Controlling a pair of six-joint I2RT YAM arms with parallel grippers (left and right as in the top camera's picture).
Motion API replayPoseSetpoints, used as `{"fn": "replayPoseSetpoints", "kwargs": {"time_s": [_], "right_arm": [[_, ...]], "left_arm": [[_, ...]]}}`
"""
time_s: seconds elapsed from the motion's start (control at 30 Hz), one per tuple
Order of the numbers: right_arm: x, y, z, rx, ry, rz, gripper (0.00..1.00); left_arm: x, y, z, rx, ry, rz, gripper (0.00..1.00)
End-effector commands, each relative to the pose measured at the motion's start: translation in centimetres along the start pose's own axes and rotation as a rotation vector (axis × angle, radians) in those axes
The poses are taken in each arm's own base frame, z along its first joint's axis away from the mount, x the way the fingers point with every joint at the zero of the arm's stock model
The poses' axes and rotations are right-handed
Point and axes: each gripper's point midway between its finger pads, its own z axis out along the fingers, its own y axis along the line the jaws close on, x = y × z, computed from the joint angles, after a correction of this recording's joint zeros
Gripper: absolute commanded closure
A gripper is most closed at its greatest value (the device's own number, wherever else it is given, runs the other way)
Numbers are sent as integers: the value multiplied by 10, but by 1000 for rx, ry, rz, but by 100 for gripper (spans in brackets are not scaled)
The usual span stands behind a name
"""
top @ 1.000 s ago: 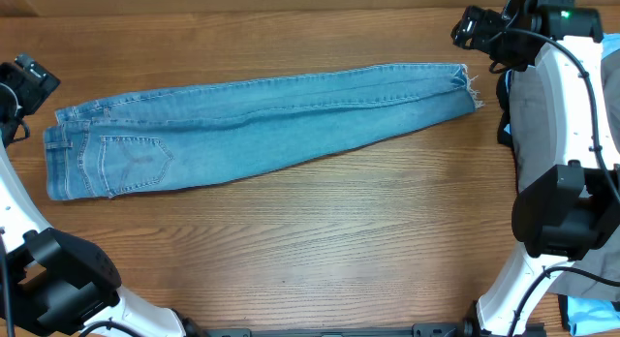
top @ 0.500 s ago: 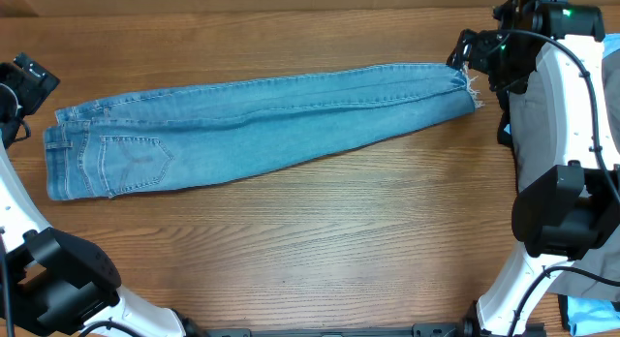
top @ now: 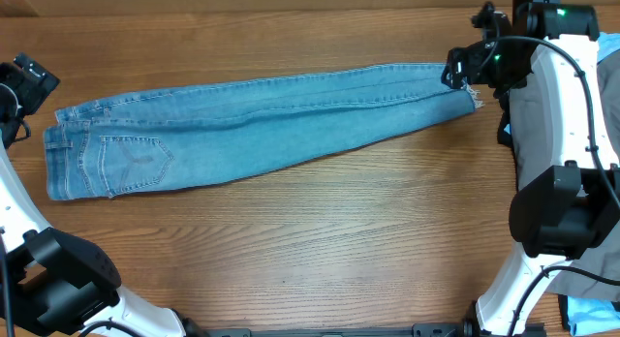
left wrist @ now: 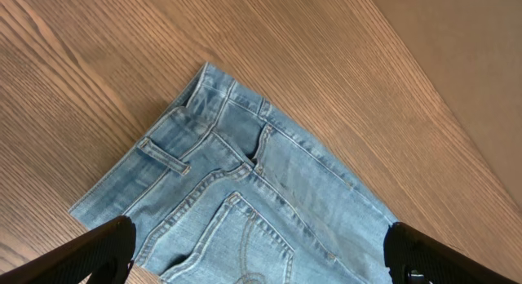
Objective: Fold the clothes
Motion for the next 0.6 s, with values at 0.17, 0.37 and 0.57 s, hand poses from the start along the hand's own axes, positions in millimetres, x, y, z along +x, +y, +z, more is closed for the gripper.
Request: {"fn": "replayPoseSetpoints", "kwargs": {"time_s": [0.17,0.37,0.57], "right_arm": [[-35,103,7,-166,-171,-743,0],[-67,166,9,-191,-330,-866,42],[-56,212,44,-93,-266,-1058,45]], "left_arm": [[4,-1,5,-1,15,-11,0],[4,-1,5,-1,15,-11,0],[4,-1,5,-1,15,-11,0]]}}
